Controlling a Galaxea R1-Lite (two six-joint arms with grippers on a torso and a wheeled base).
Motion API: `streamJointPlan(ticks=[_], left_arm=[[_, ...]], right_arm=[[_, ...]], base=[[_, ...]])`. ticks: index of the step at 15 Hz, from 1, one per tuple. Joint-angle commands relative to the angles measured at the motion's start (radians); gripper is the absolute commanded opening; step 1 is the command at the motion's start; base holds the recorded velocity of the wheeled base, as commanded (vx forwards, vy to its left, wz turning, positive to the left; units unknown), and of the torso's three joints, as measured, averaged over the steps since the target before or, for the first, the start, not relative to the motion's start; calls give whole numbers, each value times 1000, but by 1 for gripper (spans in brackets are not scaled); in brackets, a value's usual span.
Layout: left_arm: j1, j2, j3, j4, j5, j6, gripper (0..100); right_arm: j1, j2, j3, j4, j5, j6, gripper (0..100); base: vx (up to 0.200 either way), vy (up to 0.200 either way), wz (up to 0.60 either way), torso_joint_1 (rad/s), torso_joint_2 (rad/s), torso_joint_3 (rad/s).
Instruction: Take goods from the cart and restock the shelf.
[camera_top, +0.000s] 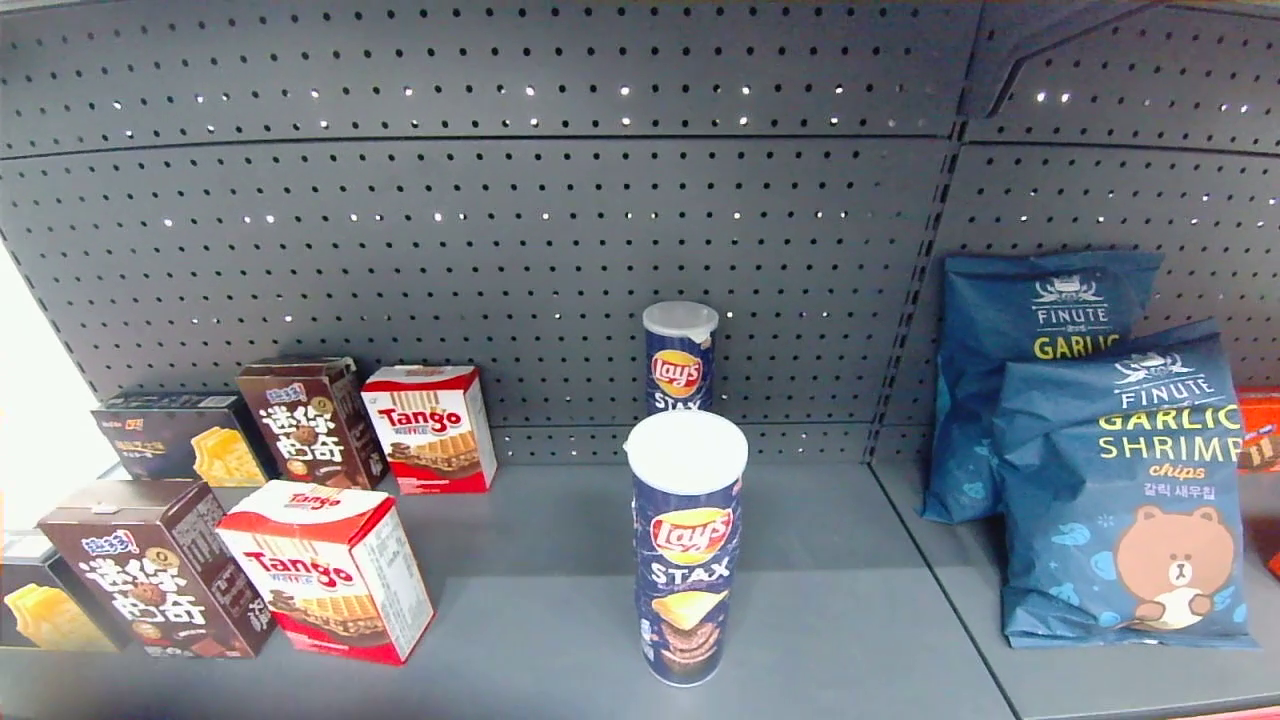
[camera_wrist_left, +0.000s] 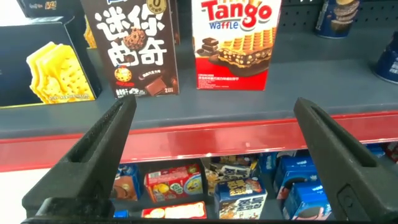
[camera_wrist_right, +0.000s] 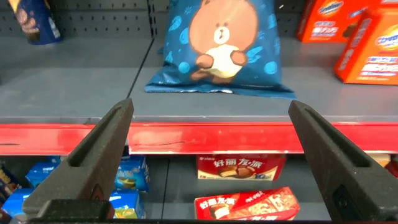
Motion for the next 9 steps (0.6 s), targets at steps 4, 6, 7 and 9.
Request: streamJointPlan(ticks=[4,6,7,9], left_arm=[[0,0,0,0,0,0,100],[0,0,0,0,0,0,100],[0,0,0,0,0,0,100],[0,0,0,0,0,0,100]], right_arm=[[1,0,0,-1,0,0,100],[1,0,0,-1,0,0,100],[1,0,0,-1,0,0,100],[1,0,0,-1,0,0,100]], base=[[0,0,0,0,0,0],[0,0,0,0,0,0],[0,0,0,0,0,0],[0,0,0,0,0,0]])
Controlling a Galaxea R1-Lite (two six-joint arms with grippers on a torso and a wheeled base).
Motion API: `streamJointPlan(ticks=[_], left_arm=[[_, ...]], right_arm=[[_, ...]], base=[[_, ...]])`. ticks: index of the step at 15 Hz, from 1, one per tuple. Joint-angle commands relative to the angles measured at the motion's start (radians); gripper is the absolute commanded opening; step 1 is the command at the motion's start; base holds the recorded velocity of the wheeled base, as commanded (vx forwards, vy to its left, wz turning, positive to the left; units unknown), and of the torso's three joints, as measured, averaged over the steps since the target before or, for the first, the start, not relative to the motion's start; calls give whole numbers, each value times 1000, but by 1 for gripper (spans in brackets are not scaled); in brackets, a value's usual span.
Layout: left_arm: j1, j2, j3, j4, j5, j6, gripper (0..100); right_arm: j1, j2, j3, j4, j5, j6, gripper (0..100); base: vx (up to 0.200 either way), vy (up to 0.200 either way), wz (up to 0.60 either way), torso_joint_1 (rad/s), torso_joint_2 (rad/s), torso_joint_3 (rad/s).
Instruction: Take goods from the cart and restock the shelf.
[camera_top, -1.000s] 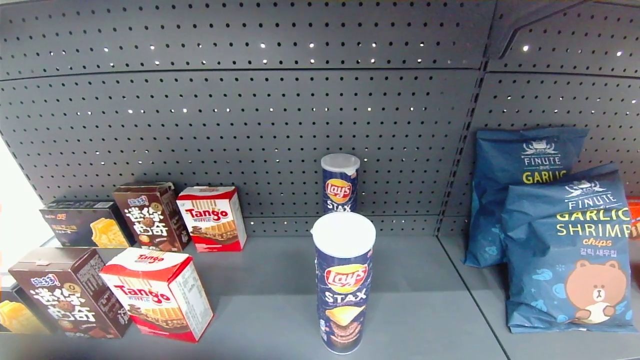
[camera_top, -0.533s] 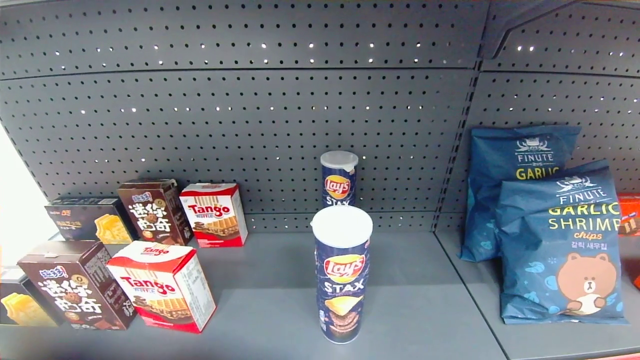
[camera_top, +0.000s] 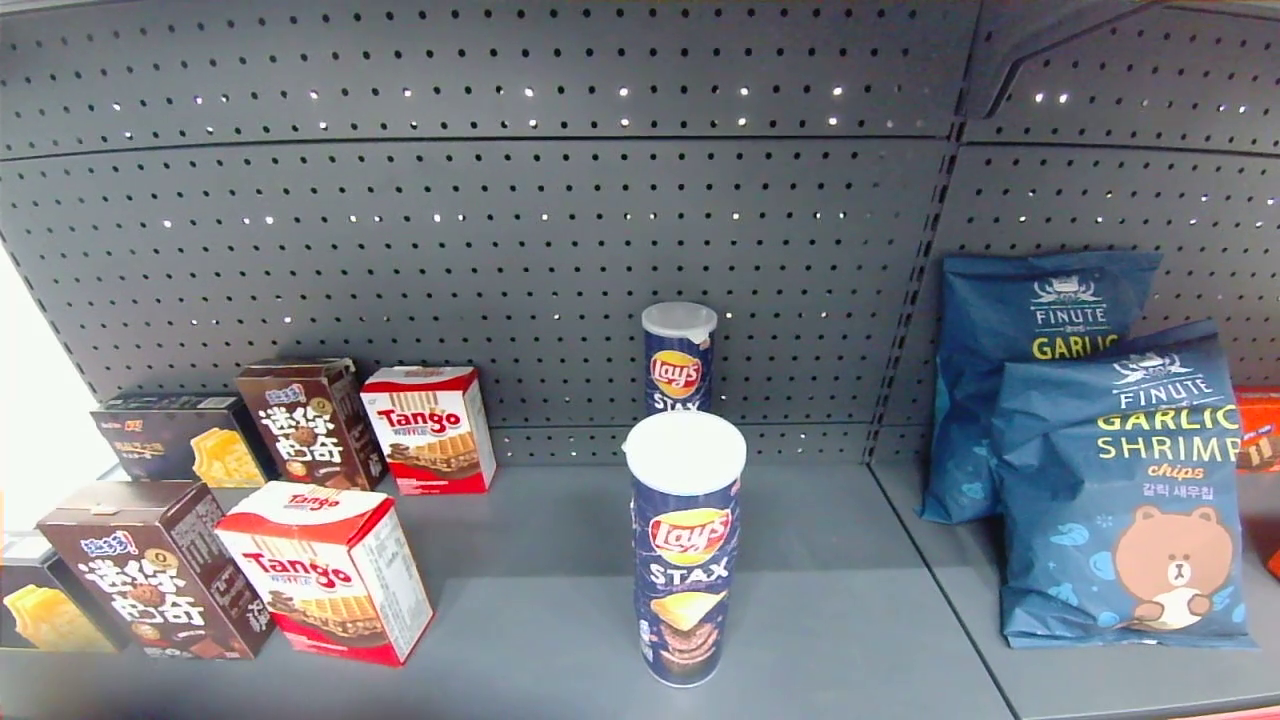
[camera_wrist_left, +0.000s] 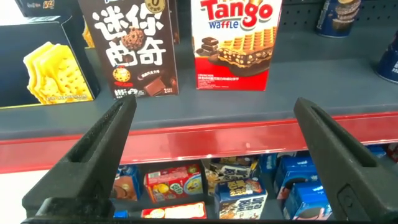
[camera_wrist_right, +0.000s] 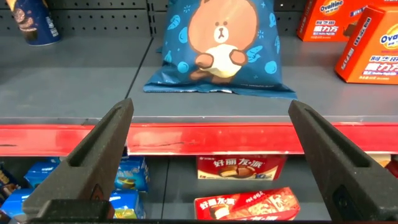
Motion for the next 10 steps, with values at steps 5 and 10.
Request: streamJointPlan(ticks=[5,10], left_arm=[[0,0,0,0,0,0,100],[0,0,0,0,0,0,100]], right_arm=[[0,0,0,-1,0,0,100],[0,0,0,-1,0,1,100]], base=[[0,0,0,0,0,0],[0,0,0,0,0,0]])
